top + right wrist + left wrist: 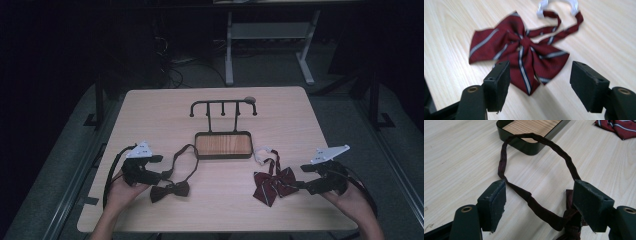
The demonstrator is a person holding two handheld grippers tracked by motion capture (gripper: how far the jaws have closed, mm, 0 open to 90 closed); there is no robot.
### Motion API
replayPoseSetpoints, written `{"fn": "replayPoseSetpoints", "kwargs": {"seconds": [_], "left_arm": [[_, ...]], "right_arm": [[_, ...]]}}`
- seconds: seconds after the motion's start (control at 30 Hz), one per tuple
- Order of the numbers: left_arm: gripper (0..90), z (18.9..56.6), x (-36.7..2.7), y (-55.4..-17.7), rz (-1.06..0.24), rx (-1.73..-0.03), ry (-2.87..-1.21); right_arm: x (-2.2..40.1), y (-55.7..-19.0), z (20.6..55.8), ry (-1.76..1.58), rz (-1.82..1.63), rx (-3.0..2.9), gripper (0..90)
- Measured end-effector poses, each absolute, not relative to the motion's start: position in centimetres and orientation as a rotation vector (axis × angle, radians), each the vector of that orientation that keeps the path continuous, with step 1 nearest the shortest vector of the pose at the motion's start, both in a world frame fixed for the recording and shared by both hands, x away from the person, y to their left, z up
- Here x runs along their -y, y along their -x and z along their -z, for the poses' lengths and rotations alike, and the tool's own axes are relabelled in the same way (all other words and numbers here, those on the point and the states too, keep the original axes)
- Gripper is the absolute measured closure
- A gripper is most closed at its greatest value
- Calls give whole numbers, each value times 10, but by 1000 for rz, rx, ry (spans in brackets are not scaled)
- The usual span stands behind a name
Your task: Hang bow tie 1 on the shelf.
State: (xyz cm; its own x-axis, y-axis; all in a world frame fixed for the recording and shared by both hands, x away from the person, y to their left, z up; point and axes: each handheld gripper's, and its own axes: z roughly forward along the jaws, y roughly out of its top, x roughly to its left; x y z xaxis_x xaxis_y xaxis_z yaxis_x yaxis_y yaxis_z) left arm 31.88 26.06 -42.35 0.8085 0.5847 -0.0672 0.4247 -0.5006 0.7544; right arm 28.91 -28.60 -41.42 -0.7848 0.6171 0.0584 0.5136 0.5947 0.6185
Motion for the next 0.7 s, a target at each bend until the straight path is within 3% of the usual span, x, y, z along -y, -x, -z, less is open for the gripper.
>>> {"fn": "replayPoseSetpoints", "kwargs": {"seconds": [0.7], "left_arm": [[268, 423, -264, -320, -255, -751, -2155]], "right_arm": [[256, -344, 401, -889, -848, -2769, 428]]}}
